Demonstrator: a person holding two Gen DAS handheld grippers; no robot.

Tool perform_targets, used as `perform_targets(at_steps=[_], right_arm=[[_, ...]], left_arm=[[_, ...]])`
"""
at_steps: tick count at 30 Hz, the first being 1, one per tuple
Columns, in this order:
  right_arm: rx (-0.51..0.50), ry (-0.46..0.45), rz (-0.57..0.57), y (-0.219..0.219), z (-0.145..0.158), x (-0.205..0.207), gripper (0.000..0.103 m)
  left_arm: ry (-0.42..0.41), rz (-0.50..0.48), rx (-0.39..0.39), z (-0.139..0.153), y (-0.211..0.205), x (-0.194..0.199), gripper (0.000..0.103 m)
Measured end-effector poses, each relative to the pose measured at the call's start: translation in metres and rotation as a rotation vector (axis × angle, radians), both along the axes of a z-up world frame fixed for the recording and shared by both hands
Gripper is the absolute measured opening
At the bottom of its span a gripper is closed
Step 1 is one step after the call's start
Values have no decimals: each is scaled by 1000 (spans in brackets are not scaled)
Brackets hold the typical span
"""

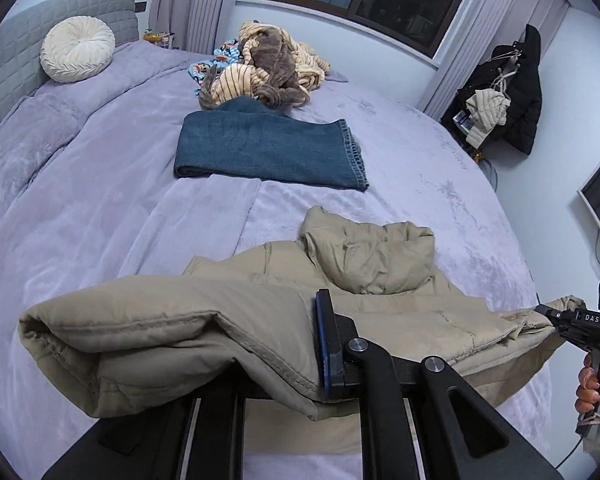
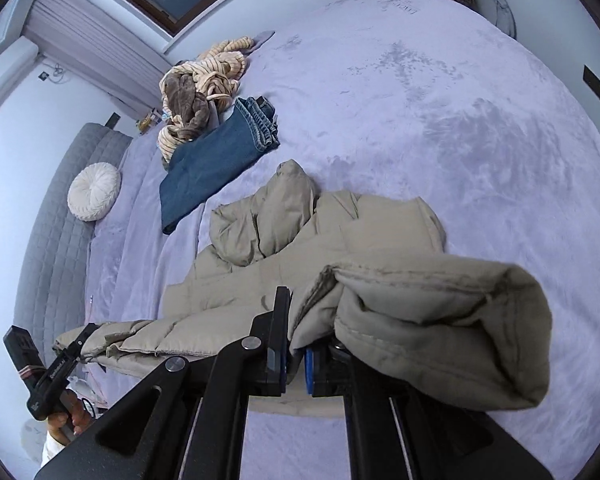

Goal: Fold large clothes
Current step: 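Grasp the jacket hem with both grippers and lift it toward the collar, then lay the lifted hem over the collar and open both grippers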

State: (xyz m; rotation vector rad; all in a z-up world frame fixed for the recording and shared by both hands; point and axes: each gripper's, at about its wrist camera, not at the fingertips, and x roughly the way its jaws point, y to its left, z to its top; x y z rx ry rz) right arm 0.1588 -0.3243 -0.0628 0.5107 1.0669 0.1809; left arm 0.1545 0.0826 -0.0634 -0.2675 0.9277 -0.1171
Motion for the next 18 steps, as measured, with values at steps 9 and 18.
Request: perform_targets(at_steps=[9, 18], right_arm=[[-6, 84, -58, 2, -84, 81, 6], [41, 147, -102, -5, -140, 117, 9]], left_arm=[[158, -38, 71, -98, -7, 91, 16], [231, -53, 80, -144, -10, 123, 16]])
